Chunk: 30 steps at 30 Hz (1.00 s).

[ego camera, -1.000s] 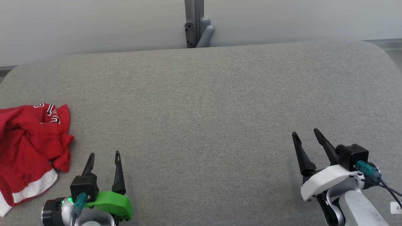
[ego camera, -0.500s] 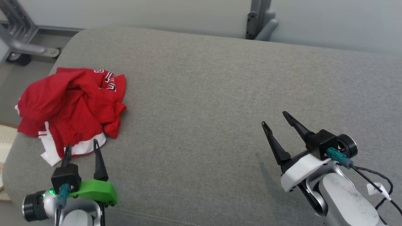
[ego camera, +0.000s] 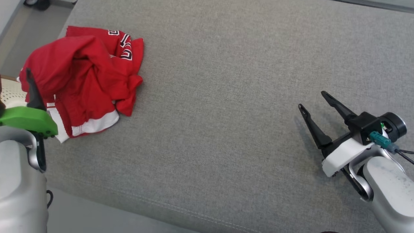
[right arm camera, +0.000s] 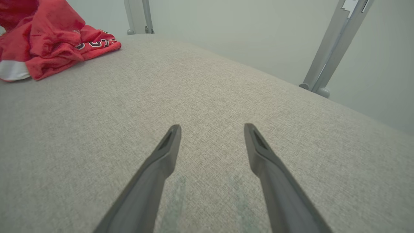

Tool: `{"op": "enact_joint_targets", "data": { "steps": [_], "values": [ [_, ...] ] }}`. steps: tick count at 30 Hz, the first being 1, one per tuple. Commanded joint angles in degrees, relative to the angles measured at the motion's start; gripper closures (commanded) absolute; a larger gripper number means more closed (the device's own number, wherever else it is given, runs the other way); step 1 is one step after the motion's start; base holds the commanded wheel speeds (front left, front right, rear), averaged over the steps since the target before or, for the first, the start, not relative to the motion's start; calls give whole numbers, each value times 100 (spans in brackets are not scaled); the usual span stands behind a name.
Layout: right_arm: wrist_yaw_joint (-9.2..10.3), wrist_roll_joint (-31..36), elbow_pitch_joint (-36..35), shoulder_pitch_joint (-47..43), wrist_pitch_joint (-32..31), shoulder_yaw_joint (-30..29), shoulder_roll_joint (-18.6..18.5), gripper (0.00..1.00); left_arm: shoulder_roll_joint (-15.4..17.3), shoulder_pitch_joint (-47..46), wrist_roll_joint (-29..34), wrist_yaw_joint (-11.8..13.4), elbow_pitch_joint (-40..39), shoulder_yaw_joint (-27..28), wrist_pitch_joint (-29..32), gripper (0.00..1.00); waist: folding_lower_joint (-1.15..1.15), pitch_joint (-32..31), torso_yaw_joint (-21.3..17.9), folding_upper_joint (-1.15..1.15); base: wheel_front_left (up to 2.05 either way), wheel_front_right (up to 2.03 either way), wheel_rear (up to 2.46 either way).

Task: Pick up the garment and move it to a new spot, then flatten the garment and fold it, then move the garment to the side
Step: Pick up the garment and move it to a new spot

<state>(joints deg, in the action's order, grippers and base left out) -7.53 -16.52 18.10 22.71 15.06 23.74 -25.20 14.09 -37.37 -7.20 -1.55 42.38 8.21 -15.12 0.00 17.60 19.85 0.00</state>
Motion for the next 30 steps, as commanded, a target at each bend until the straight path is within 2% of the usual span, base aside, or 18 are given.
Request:
{"op": "enact_joint_targets", "data": {
  "steps": [1,5,8,10,14,17,20,24,27,30],
  "values": [
    [8,-29,-28,91,17,-6,-40,0,109,-233,-77,-27,253,62,-4,0,0,951,-760,0,0,0,0],
    [8,-73,-94,127,17,-115,-49,0,200,-661,-379,-106,1256,276,273,0,0,1071,-1049,0,0,0,0],
    [8,-98,-133,149,17,-187,-5,0,287,-852,-523,-217,1702,339,341,0,0,1086,-1179,0,0,0,0],
    [8,-100,-166,156,17,-248,33,0,329,-940,-573,-211,1870,376,257,100,0,1077,-1216,0,0,0,0],
    [8,-96,-172,96,17,-326,185,0,468,-988,-417,-136,1891,266,59,100,0,882,-1255,0,0,0,0],
    [8,-102,-127,3,17,-384,348,0,585,-961,-285,-86,1591,193,-14,100,0,643,-1261,0,0,0,0],
    [8,-128,-53,-101,17,-466,521,0,630,-886,-128,-74,805,151,-9,100,0,341,-1271,0,0,0,0],
    [8,-119,5,-264,17,-564,748,0,620,-802,80,-185,-259,-6,-11,100,0,-41,-1341,0,0,0,0],
    [8,-95,52,-399,17,-632,895,0,499,-809,238,-277,-973,-248,-11,100,0,-298,-1439,0,0,0,0],
    [8,-80,90,-527,17,-716,1025,0,243,-772,337,-409,-1622,-657,-10,100,0,-508,-1570,0,0,0,0]
  ]
}}
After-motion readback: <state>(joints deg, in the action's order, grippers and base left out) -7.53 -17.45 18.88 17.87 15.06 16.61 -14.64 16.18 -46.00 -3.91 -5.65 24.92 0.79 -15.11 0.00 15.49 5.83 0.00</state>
